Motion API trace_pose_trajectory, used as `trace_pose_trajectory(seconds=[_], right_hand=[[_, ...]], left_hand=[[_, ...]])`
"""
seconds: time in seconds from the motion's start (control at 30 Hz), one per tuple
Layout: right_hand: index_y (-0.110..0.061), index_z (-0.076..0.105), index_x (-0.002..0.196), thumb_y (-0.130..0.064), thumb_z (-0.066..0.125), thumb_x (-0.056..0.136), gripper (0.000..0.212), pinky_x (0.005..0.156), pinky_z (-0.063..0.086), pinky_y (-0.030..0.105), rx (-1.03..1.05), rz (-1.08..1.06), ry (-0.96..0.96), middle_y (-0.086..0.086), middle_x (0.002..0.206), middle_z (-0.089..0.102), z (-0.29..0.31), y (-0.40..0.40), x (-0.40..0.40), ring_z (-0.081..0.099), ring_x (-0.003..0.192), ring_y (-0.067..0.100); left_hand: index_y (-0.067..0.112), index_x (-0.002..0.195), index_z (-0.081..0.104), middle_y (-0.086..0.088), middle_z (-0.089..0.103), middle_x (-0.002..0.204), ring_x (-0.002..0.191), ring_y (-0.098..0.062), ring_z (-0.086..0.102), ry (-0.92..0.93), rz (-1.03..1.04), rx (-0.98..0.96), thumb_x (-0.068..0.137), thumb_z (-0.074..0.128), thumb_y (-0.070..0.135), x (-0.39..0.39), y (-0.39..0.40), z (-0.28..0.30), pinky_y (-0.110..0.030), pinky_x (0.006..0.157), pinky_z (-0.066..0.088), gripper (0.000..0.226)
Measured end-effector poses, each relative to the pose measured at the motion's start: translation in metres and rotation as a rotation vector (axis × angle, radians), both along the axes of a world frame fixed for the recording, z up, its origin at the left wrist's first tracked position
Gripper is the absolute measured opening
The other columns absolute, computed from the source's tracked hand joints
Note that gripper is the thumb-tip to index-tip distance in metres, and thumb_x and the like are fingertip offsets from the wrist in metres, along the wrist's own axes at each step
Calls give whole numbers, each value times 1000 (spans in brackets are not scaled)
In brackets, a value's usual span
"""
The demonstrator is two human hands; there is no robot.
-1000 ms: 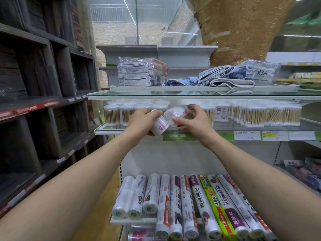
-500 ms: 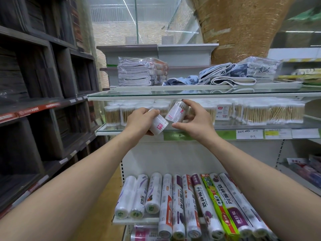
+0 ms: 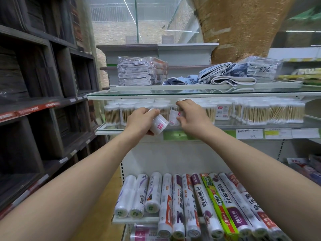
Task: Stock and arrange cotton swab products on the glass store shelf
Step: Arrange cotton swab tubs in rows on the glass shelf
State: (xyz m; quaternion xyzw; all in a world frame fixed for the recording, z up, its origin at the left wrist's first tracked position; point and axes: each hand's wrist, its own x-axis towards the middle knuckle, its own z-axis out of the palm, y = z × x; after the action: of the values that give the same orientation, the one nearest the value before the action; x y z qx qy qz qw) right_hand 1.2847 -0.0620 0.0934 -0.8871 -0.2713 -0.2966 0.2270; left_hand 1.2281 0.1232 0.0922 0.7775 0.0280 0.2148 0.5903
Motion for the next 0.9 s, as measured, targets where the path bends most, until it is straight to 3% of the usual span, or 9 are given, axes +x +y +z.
trace_pose_trajectory(seconds=[0.13,0.23,0.33,0.47,0.57,0.77,0.9], right_hand=[[-14,57,122,-17,58,93,29,82,49,39,-171,-144,-82,5,117,58,5,1,1,57,105,31],[-15,59,107,-13,57,90,17,67,43,36,-259,-231,-147,5,105,59,6,4,2,58,91,32],[-14,60,103,-9,59,88,16,66,38,35,-274,-245,-158,7,102,58,8,11,5,58,88,33],[-11,59,99,-5,58,88,13,65,38,36,-293,-264,-156,11,99,59,7,18,9,58,87,35],[-10,59,95,-1,56,86,14,65,37,36,-303,-286,-150,13,98,59,9,25,11,55,84,35],[-9,62,102,1,55,82,23,66,37,35,-298,-291,-149,14,103,62,6,30,15,60,90,37],[-12,59,125,-11,56,89,36,72,46,37,-143,-223,-216,11,118,65,-5,22,14,63,100,39]], left_hand=[[14,99,68,-13,72,97,86,-29,73,1,1,9,95,65,35,-1,0,0,-45,68,64,21],[14,99,68,-13,72,97,86,-29,73,1,-7,2,95,65,35,-1,2,0,-44,67,64,21],[14,98,68,-13,72,96,85,-30,73,6,-7,-6,94,65,35,0,3,1,-45,67,64,21],[10,102,68,-13,71,96,77,-24,70,7,6,-29,93,66,34,2,4,5,-29,51,57,26],[10,102,68,-12,71,95,76,-24,68,1,5,-41,92,67,35,3,5,7,-27,51,54,27],[11,95,68,-13,71,92,73,-26,69,-1,-8,-70,90,69,35,7,11,5,-31,54,56,24],[11,93,67,-12,71,92,69,-21,67,-6,-11,-50,92,67,34,9,10,3,-23,46,51,23]])
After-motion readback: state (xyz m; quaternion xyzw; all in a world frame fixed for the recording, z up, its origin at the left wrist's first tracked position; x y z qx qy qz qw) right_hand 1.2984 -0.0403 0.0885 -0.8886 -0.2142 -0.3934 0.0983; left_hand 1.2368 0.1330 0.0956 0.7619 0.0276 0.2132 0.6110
